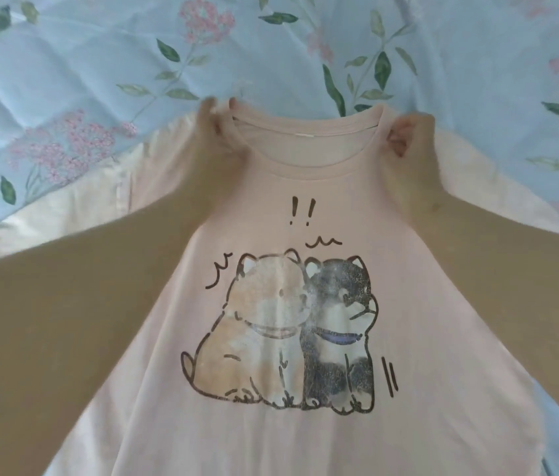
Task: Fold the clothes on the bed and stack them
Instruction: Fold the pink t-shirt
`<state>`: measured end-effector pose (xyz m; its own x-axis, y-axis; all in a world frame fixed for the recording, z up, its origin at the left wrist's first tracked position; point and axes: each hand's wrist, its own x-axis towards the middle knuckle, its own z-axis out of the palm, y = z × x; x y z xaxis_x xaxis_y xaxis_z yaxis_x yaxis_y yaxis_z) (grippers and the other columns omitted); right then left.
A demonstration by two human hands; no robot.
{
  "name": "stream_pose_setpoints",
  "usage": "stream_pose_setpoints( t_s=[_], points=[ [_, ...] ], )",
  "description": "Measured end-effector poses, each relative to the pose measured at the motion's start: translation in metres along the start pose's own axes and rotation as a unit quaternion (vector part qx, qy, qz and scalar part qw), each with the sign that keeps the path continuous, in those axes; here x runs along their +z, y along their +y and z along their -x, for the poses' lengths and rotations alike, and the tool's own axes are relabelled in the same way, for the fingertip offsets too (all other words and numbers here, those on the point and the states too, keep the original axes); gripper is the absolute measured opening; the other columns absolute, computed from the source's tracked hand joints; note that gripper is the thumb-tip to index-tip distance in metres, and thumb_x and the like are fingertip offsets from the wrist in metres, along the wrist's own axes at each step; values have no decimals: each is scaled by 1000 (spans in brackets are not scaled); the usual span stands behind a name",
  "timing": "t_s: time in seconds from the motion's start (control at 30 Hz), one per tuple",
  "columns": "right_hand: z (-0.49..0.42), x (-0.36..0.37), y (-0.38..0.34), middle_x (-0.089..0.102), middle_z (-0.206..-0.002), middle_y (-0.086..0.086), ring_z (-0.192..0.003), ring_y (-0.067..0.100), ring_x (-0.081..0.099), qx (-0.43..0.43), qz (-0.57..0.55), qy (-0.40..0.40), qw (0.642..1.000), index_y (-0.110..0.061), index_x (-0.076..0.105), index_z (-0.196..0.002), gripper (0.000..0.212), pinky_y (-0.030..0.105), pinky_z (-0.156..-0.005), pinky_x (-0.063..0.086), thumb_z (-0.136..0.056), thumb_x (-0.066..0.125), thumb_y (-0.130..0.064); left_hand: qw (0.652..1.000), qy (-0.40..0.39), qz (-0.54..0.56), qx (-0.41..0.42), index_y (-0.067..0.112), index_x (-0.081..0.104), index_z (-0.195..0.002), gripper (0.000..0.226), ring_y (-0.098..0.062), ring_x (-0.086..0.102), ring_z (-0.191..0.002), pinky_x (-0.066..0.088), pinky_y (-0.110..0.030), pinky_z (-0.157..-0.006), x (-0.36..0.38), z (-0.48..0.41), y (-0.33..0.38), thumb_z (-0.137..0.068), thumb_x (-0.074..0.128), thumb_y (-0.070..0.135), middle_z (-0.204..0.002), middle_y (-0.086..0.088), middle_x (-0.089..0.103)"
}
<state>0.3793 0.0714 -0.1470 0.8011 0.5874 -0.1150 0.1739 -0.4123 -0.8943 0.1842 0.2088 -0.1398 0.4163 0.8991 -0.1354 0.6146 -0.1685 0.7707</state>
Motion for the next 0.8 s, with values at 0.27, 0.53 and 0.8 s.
stream_pose_setpoints(
  t_s=[0.27, 0.53, 0.8],
  points=[
    [99, -4, 23, 12, -159, -1, -147, 23, 5, -127, 425, -89, 892, -27, 22, -149, 51, 35, -115, 0, -100, 30, -38, 921, -98, -370, 73, 26, -5, -151, 64, -20, -15, -146, -9, -45, -118, 26, 82, -6, -97, 15, 53, -160, 4, -10],
    [238, -47, 59, 54, -136, 14, -130, 32, 41, -151, 422, -33, 893, -12, 54, -131, 49, 39, -107, 21, -90, 39, -33, 894, -128, -402, 152, 21, 23, -149, 67, -31, 22, -143, 7, -51, -113, 29, 234, -31, -93, 14, 56, -153, -5, 31],
    [387, -118, 81, 59, -128, 9, -122, 21, 43, -24, 345, -56, 937, -11, 61, -119, 44, 43, -96, 45, -82, 43, -28, 880, -176, -398, 189, 24, 36, -140, 59, -35, 27, -137, 16, -54, -111, 18, 366, -52, -98, 9, 55, -146, -10, 42]
  ],
)
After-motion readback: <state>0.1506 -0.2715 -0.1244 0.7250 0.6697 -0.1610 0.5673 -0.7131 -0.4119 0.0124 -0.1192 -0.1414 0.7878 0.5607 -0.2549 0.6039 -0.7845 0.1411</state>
